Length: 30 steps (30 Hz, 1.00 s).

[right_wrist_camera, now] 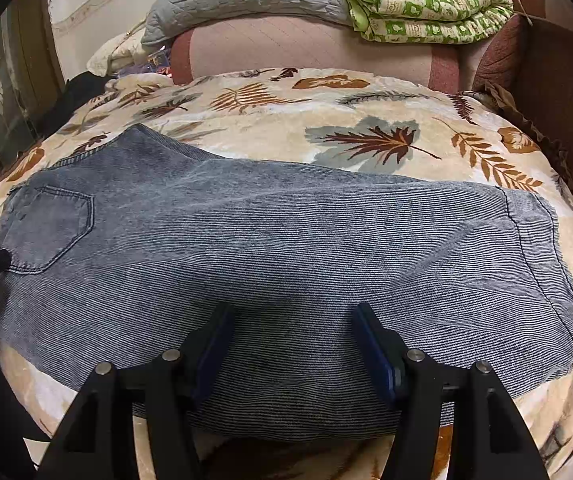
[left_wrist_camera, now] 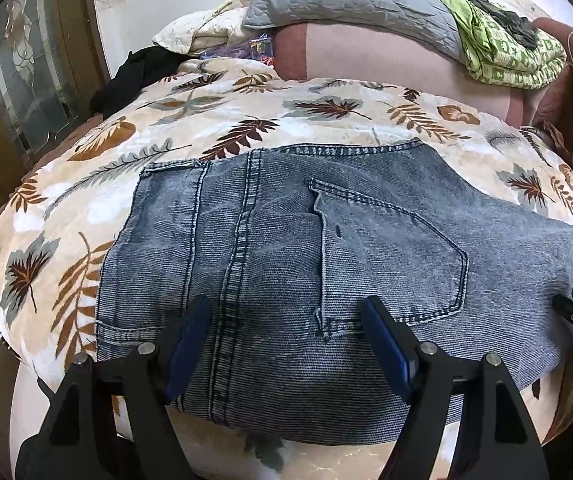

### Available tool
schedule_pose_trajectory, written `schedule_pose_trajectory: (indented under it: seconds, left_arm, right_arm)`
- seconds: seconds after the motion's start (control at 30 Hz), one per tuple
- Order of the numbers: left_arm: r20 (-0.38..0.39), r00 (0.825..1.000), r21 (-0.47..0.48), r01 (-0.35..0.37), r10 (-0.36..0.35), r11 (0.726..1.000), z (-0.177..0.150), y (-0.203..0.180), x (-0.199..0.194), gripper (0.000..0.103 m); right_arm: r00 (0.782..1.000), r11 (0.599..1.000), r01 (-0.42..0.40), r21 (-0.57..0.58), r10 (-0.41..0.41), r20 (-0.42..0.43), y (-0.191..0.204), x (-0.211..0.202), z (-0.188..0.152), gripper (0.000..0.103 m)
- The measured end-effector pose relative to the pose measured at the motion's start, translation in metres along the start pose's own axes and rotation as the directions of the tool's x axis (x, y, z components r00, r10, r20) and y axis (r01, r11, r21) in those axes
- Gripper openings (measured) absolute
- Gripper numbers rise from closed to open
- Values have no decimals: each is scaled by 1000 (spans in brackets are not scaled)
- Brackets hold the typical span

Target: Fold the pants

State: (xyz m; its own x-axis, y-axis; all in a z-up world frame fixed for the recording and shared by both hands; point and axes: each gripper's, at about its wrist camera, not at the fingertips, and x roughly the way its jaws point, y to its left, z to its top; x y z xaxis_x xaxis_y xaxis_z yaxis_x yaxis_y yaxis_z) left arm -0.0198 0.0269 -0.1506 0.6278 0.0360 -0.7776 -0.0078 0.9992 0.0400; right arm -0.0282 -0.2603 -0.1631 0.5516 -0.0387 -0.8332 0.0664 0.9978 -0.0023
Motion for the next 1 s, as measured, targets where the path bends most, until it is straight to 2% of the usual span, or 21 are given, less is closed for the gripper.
schedule_pose_trajectory:
  seconds: [0.37,0.5,1.0]
  left_arm:
    - [-22,1000,-2,16,-16,1000,-3,1,7,77]
    - [-28,1000,3,10,-10,1000,-4,2,10,81]
    - [-45,999,23,-4,5,1000,-3,-1,16,86]
  right_arm:
    - [1000,1000,6,-8,-6,-1,1,1,0,67]
    - [1000,1000,18,-15,-19,-2,3,2,0,67]
    - [999,998,50,-30,-50,-6,7,1,-1,67]
